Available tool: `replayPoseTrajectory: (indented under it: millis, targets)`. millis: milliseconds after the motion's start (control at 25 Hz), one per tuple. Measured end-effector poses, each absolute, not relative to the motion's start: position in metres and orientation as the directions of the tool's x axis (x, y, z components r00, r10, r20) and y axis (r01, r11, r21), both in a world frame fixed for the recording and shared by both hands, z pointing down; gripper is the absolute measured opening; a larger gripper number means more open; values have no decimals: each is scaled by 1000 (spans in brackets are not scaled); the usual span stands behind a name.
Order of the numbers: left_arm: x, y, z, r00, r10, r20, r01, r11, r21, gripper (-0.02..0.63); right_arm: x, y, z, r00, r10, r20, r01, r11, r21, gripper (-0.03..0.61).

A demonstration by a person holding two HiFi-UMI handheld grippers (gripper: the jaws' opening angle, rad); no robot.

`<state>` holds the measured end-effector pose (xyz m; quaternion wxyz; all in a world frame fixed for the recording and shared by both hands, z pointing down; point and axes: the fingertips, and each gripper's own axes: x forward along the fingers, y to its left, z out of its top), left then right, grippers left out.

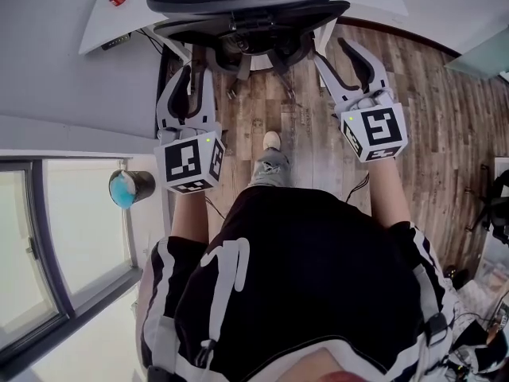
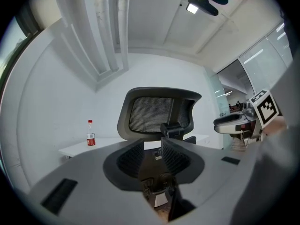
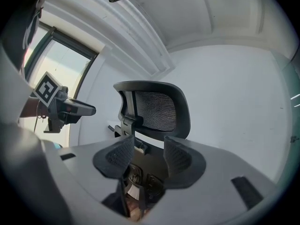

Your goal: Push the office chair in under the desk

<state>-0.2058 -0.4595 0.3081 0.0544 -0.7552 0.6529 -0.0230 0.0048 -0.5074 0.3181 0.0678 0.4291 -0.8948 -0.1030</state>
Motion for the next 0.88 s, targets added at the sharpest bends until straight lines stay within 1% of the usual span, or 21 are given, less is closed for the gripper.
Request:
replayPoseTrajectory:
  millis: [200, 360, 560, 880]
  targets:
    - [-195, -453, 312, 166, -986, -31, -979, -161, -123, 98, 7, -502, 319, -622, -782, 28, -755, 609, 243, 169]
    - [-190, -453, 318, 177, -984, -19, -978, -174, -118, 60, 6, -499, 320, -627, -778, 25, -754, 615, 229, 144]
    - [-186, -446, 322, 180, -983, -19, -978, -177, -110, 57, 5, -491, 327, -637, -770, 29, -750, 628, 209, 123]
    - [-182, -433, 327, 186, -982, -20, -978, -183, -104, 34, 3, -479, 337, -645, -764, 32, -748, 639, 180, 59]
